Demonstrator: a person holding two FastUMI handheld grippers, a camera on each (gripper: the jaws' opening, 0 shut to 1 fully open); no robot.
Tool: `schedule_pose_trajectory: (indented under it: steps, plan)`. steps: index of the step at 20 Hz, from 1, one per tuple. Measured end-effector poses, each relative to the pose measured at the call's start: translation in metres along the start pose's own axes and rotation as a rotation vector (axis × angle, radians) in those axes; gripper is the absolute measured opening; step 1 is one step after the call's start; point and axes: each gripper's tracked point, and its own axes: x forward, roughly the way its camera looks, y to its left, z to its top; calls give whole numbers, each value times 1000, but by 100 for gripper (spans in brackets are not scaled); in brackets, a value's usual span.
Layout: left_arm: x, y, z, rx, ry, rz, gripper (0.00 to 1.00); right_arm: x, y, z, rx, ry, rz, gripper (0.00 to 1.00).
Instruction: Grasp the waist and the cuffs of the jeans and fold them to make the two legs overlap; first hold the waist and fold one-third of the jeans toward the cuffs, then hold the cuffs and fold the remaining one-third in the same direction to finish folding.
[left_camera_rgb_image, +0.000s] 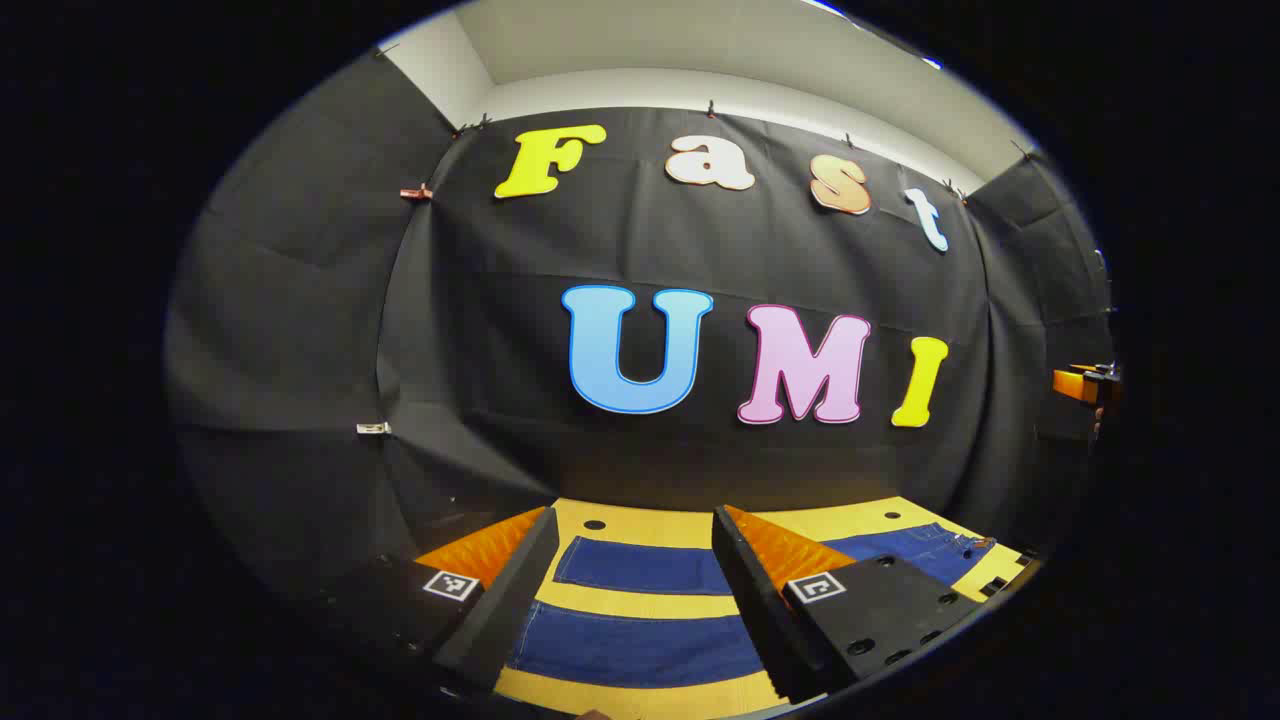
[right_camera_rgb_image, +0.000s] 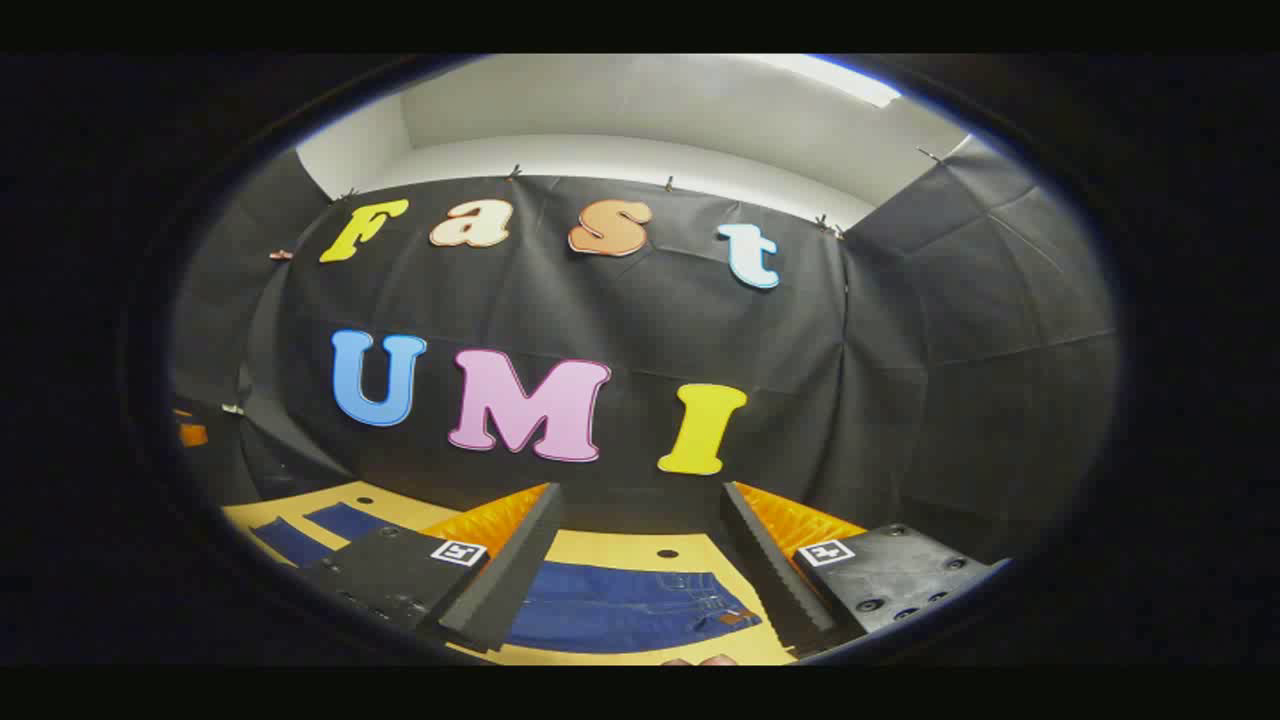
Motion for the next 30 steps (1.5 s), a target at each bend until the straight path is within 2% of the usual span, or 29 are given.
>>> schedule_pose_trajectory:
  steps: [1,2,5,10,17,20,22,24,26,28,30]
  plan:
    - [2,5,-5,5,12,8,96,-1,-5,3,-21,-1,-8,95]
    - [3,5,-6,9,22,1,96,-1,-8,4,-45,4,-10,96]
    - [4,-10,-8,10,31,-89,96,-5,-14,20,-91,-4,-2,97]
    - [11,-26,-5,-1,36,-169,96,-15,-29,19,-43,36,-50,95]
    - [8,-17,-4,20,26,-177,96,-22,-35,28,-109,13,-57,95]
    - [-1,-18,-21,-2,64,-279,96,-17,-33,24,-104,39,-51,95]
    - [2,-5,-43,-28,126,-296,96,-15,-31,22,-100,47,-43,95]
    - [5,8,-55,-10,155,-318,96,-11,-25,15,-131,58,-18,95]
    - [8,11,-72,20,196,-385,96,-7,-17,-5,-183,89,27,95]
    - [17,14,-103,49,282,-453,96,3,4,-30,-236,103,122,97]
    - [27,23,-138,127,390,-505,96,11,17,-74,-274,169,219,97]
